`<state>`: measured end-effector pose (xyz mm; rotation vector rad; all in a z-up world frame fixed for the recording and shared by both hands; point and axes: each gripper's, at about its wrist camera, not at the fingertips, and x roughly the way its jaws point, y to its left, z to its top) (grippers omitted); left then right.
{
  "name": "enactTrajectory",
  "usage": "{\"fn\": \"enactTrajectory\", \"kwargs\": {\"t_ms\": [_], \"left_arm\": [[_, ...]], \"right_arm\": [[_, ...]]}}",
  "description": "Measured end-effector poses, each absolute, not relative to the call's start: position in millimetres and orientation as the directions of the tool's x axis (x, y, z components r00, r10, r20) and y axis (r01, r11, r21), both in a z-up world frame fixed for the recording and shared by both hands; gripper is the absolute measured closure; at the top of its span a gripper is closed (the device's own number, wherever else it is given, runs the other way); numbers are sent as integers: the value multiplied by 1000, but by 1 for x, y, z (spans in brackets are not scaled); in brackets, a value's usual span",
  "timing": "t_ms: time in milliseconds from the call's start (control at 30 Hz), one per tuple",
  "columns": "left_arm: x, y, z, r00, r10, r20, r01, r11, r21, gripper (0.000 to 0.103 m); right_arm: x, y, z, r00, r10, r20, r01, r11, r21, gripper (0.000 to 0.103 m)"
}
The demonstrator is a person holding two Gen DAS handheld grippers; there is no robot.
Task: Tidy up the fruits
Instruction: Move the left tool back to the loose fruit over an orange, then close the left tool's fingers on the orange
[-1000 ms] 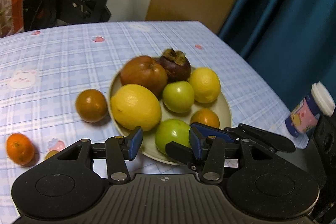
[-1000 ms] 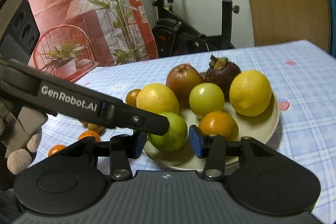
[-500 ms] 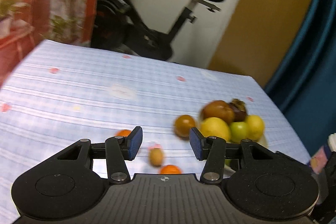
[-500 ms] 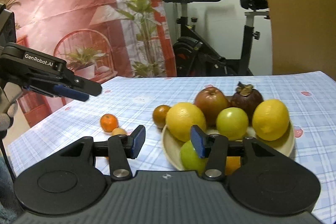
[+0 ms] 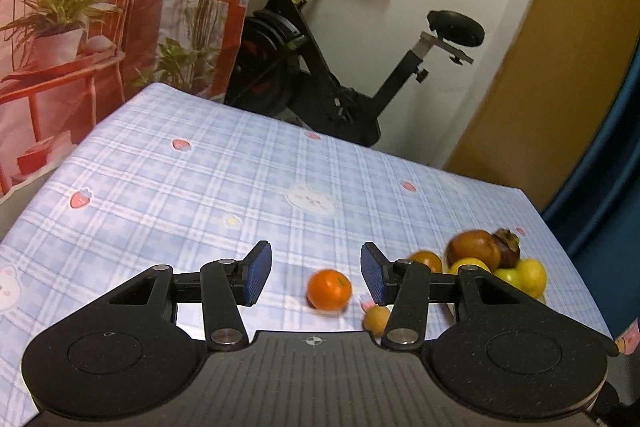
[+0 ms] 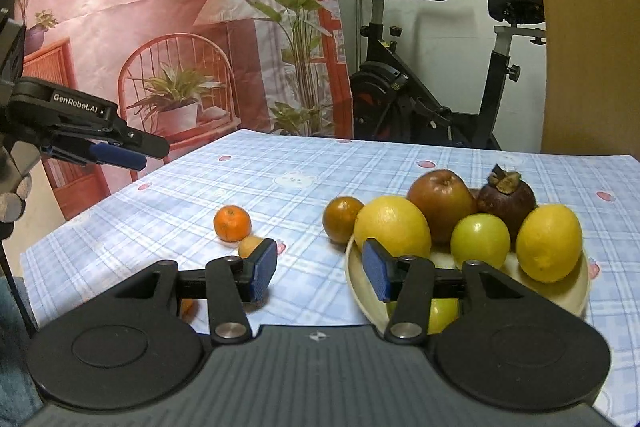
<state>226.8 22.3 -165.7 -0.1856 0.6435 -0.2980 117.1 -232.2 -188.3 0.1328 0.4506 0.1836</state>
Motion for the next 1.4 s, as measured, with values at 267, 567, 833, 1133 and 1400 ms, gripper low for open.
{"fn": "enactTrajectory", "kwargs": {"t_ms": [267, 567, 833, 1133, 1400], "left_arm": [[245, 26, -170, 750, -343, -565, 218, 935, -278, 51], [264, 25, -184, 736, -367, -569, 227, 926, -303, 51], [270, 22, -191, 715, -397, -575, 246, 914, -323, 51], [272, 20, -195, 687, -435, -582, 274, 897, -346, 51], [278, 9, -199, 665, -464, -586, 306, 884, -353, 51]], "right_arm": [[160, -206, -178, 860, 243, -449, -230, 970, 84, 52], [225, -199, -192, 810, 152, -566, -223, 973, -59, 53], [251, -197, -211, 766, 89, -636, -224, 965, -134, 51], [239, -191, -199, 761, 175, -624, -242, 970, -24, 49], [221, -183, -190, 784, 211, -584, -284, 958, -35, 53]]}}
